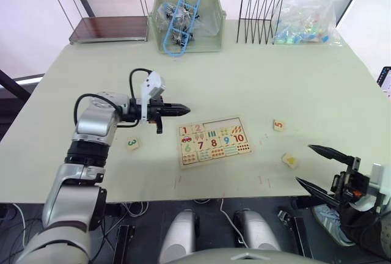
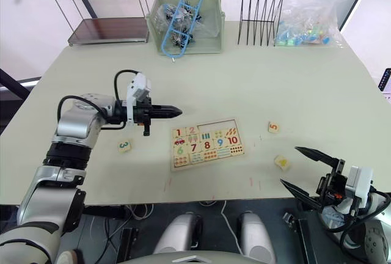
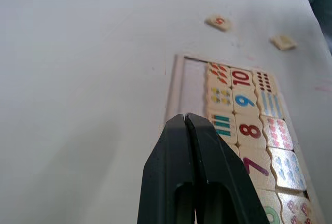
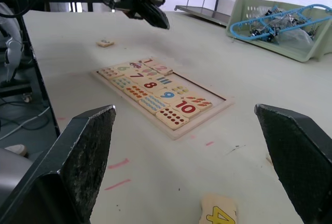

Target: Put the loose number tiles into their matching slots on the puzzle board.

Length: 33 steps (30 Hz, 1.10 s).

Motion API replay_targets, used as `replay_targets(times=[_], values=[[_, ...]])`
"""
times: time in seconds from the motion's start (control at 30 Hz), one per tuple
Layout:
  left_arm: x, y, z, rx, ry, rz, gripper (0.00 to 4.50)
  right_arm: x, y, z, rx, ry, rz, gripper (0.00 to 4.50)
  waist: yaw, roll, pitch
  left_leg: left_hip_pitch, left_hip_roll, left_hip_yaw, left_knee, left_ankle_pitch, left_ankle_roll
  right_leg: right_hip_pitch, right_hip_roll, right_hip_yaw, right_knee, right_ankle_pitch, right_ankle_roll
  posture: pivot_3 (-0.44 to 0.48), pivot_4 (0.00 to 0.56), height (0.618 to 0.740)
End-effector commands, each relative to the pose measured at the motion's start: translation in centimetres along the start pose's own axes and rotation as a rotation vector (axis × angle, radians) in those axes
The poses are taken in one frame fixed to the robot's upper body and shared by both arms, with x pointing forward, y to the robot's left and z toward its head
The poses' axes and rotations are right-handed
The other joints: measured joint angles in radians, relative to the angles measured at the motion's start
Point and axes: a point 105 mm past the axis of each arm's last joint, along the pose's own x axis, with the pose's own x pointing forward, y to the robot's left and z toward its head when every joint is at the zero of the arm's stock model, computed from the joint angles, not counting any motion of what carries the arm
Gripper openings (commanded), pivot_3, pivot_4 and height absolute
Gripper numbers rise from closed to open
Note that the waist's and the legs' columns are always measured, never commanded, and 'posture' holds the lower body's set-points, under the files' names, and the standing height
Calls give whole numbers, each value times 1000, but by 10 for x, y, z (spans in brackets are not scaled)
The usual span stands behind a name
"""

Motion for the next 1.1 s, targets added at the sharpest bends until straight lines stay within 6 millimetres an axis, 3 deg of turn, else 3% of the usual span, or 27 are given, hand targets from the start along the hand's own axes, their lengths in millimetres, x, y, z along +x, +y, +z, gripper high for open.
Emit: replay_targets(times=[0.03, 0.13, 0.23, 0.47, 0.53, 0.6, 0.8, 0.83, 1.1], values=[[-12, -1, 13, 46, -74, 73, 60, -4, -11, 13, -30, -23, -47, 4500, -2, 0, 0, 0, 0, 0, 0, 0, 0, 0, 0, 0, 0, 0, 0, 0, 150, 740], [-25, -8, 6, 46, -88, 130, 60, -6, -20, 16, -22, -24, -89, 4500, -2, 0, 0, 1, 2, 0, 0, 0, 0, 0, 0, 1, 0, 0, 0, 0, 150, 740], [-40, -17, 18, 42, -233, 160, 60, -6, -26, 16, -23, -20, -114, 4500, -1, 0, 0, 1, 3, -1, 0, 0, 0, 0, 0, 1, 0, 0, 0, 0, 150, 740], [-57, -33, 1, -13, -265, 296, 60, -5, -39, 12, -34, -22, -182, 4500, 3, 0, 0, 1, 3, -1, 0, 0, 0, 0, -2, 1, 0, 0, 0, 0, 150, 740], [-65, -36, -4, -32, -270, 343, 442, -6, -42, 9, -32, -8, -200, 4500, 2, 0, 0, 1, 3, -1, -1, 0, 0, 0, -2, 1, 0, 0, 0, 0, 150, 740], [-75, -40, -12, -42, -269, 393, 1120, -9, -45, 5, -26, 17, -225, 4500, 2, 0, 0, 1, 3, -1, -1, 0, 0, 0, -2, 1, 0, 0, 0, 0, 150, 740], [-102, -55, -42, -110, -258, 534, 4250, -23, -55, -4, -26, 94, -308, 4500, 1, 1, 0, 2, 3, 0, -1, 0, 0, 0, -2, 1, -1, 0, -1, 0, 150, 740], [-105, -59, -49, -110, -236, 549, 4428, -24, -56, -5, -15, 102, -313, 4500, 2, 1, 0, 2, 3, 0, -1, 0, 0, 0, -2, 1, -1, 0, -1, 0, 150, 740], [-123, -85, -87, -149, -173, 725, 4428, -41, -60, -14, 28, 121, -377, 4500, 3, 1, 0, 2, 3, 2, -2, 0, 0, 0, -3, 1, -2, -2, -4, 0, 150, 740]])
